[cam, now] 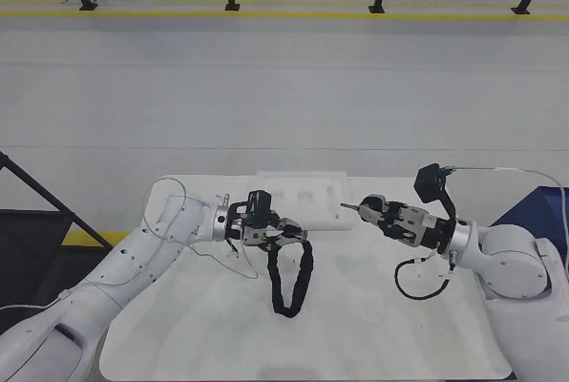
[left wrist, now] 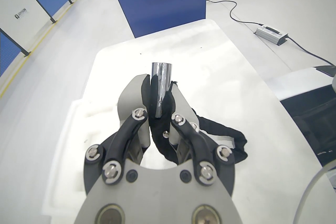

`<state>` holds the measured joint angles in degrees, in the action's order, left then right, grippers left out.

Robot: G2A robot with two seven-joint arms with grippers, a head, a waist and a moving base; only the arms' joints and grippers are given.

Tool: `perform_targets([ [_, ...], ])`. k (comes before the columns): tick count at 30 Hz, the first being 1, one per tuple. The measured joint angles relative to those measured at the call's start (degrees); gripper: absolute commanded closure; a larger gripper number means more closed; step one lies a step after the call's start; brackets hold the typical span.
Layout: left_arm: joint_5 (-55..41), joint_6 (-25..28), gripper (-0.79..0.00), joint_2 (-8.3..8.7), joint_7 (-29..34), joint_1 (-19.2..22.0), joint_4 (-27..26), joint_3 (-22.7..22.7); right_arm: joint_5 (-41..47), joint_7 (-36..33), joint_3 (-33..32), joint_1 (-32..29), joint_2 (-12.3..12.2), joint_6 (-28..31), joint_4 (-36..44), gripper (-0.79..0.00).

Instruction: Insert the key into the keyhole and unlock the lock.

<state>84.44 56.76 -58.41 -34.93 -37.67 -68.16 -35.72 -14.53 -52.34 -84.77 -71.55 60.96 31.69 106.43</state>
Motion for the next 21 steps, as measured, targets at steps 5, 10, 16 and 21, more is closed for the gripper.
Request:
perform_targets([
  [5, -2.22, -2.29, 0.000, 0.38, 2.91, -0.90, -3.22, -2.70, 4.07, -3.03, 0.42, -1.73, -0.41, -3.30, 3.16, 0.000],
  [10, -2.32, -5.47, 0.000, 0.39, 3.77, -1.92, -7.16, -4.32, 5.66, -3.17, 0.09, -3.13, -0.71, -6.86, 4.88, 0.000],
  [16, -0.28, -10.32, 0.000, 0.97, 2.13, -4.80, -10.49, -6.74, 5.65, -1.04, -1.19, -4.79, -0.92, -9.11, 6.05, 0.000],
  [21, 0.31, -11.24, 0.000, 1.18, 0.93, -5.68, -11.00, -7.43, 5.64, -1.10, -1.16, -4.75, -0.92, -9.06, 6.03, 0.000],
])
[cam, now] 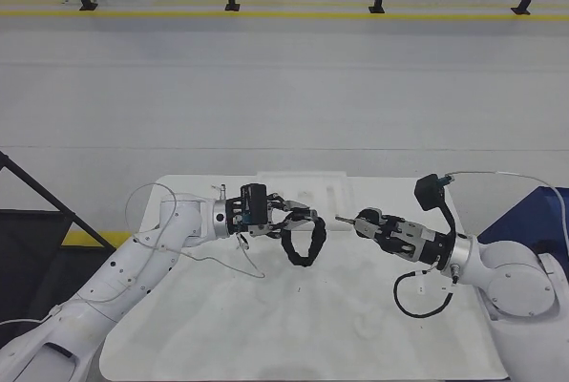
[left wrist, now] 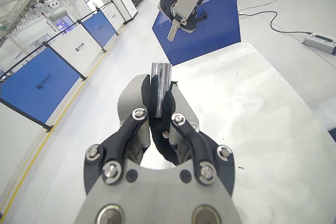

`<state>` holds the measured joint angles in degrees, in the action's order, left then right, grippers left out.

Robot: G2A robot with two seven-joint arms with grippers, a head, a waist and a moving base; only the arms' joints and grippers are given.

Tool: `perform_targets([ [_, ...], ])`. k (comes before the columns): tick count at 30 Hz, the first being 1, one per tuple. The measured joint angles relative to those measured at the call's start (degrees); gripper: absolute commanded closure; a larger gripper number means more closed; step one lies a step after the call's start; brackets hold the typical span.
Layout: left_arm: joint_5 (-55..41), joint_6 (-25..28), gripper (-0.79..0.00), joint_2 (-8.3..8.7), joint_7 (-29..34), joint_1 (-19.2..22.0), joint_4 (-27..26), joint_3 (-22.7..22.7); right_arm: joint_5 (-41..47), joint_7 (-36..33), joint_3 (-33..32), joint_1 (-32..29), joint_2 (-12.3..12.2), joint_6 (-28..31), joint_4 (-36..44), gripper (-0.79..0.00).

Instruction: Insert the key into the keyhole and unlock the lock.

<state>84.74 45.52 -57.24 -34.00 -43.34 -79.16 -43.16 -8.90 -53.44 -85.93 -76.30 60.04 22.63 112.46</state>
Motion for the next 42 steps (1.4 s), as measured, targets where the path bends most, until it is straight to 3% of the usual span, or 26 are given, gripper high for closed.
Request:
perform_targets([
  [10, -0.21, -0.09, 0.000, -0.03, 0.21, -0.15, 0.23, -0.04, 0.05, 0.31, 0.03, -0.30, 0.00, -0.74, -0.29, 0.000],
  [15, -7.67, -0.25, 0.000, -0.54, 6.04, -2.50, 1.40, -0.67, -6.41, -2.27, -0.68, -0.32, -0.50, -10.56, 1.79, 0.000],
  [18, -8.67, -1.95, 0.000, -0.77, 7.18, -2.90, 0.23, -1.07, -6.01, -3.29, -0.80, -0.28, -0.62, -14.89, 3.56, 0.000],
  [28, 3.60, -7.46, 0.000, -1.25, 1.08, -3.54, -4.31, -0.42, -2.45, -10.37, -2.41, 0.12, -1.35, -26.38, 12.29, 0.000],
  [34, 8.79, -10.77, 0.000, -1.63, -1.89, -3.71, -4.56, 0.00, -2.90, -13.53, -1.20, 1.19, -1.76, -28.59, 14.64, 0.000],
  [42, 12.61, -12.06, 0.000, -1.79, -4.96, -4.10, -4.21, -0.25, -6.70, -12.45, 1.30, 2.38, -2.08, -29.47, 15.50, 0.000],
])
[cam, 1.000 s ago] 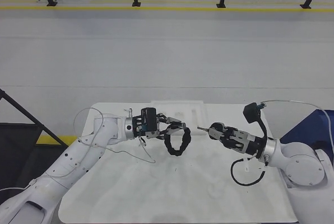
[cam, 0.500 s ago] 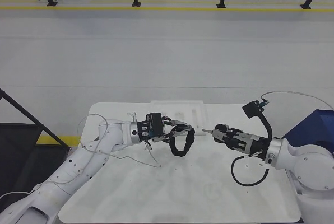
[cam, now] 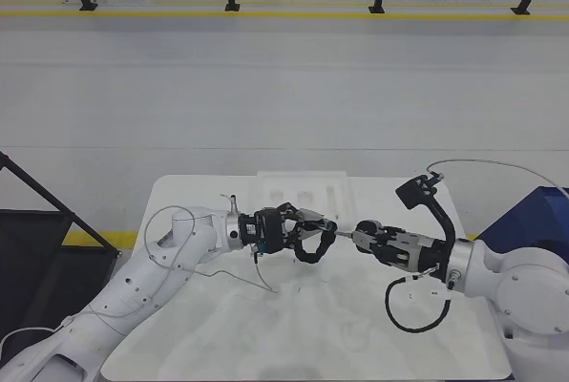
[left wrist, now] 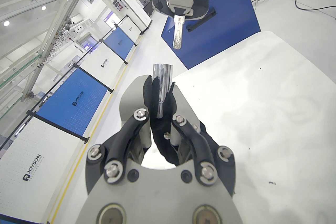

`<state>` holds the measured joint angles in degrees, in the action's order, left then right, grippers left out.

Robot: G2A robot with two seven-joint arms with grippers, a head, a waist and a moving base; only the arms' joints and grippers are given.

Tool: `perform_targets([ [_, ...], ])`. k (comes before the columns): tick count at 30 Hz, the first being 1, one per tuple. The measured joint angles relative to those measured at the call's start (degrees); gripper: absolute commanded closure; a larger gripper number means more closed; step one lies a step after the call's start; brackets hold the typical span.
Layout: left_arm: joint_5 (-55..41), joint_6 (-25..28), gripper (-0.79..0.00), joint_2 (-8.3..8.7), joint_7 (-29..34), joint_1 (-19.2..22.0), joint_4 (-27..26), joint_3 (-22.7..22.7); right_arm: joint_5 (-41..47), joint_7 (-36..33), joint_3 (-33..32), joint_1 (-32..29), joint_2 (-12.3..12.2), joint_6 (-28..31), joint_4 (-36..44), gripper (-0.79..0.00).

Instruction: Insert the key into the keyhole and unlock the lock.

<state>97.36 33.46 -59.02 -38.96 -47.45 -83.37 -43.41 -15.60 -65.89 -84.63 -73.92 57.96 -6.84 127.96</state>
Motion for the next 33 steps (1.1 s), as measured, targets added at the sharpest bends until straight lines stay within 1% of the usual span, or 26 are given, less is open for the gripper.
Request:
perform_targets([
  [8, 0.90, 1.22, 0.000, -0.28, 0.09, -0.21, -0.15, -0.21, -3.03, 1.45, 1.93, 0.46, -0.21, -2.14, 0.31, 0.000],
  [33, 1.42, 2.78, 0.000, -1.29, 1.69, -0.72, -0.22, -1.10, -2.10, 2.13, 3.30, 0.74, -0.89, -3.89, -0.43, 0.000],
])
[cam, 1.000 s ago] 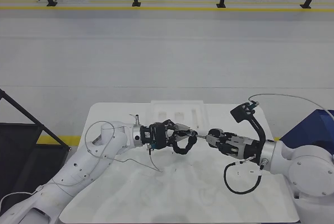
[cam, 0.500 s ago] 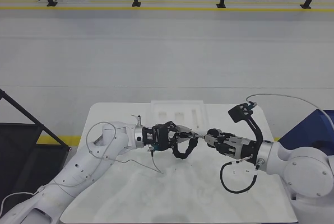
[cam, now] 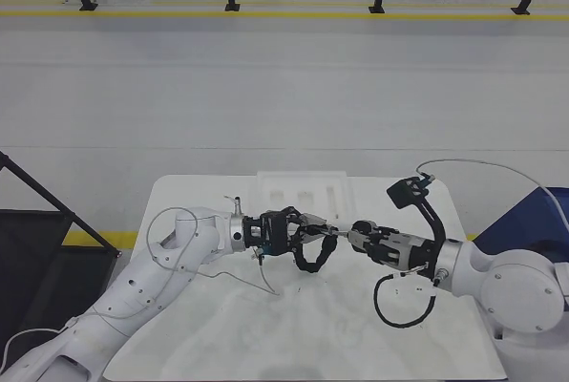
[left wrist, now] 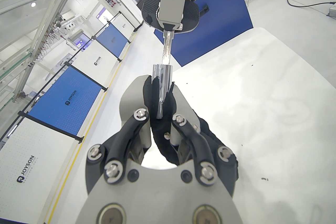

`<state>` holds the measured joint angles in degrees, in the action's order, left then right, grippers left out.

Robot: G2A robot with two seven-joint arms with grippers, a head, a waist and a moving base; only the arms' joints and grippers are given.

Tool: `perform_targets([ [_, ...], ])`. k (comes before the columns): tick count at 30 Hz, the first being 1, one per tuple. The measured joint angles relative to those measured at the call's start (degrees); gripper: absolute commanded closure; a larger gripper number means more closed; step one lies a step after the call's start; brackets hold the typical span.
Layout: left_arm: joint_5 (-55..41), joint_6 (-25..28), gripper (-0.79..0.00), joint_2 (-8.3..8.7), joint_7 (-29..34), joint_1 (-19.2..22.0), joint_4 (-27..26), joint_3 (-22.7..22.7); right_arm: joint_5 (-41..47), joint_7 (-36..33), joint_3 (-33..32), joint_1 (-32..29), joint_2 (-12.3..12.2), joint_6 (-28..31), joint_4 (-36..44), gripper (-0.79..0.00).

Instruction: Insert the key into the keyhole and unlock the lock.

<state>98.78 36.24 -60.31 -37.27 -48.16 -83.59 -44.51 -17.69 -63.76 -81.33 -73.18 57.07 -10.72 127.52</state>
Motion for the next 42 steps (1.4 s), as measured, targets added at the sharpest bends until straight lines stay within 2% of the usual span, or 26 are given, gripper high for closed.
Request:
perform_targets([
  [33, 1.74, 1.14, 0.000, -0.87, -0.15, -0.78, -1.07, -0.82, -0.40, 0.28, 3.52, 2.65, -0.61, -2.41, -2.32, 0.000],
  [34, 1.75, 1.24, 0.000, -0.89, -0.21, -0.81, -1.03, -0.86, -0.23, 0.53, 3.63, 2.79, -0.61, -2.23, -2.42, -0.262],
  [35, 1.74, 1.37, 0.000, -0.91, -0.22, -0.83, -0.99, -0.88, -0.07, 0.77, 3.70, 2.88, -0.60, -2.00, -2.51, -0.785],
  [42, -0.14, 3.40, 0.000, -1.18, 0.54, -0.73, 0.18, -1.08, 2.03, 2.01, 3.47, 3.08, -0.64, 0.02, -3.26, -0.785],
])
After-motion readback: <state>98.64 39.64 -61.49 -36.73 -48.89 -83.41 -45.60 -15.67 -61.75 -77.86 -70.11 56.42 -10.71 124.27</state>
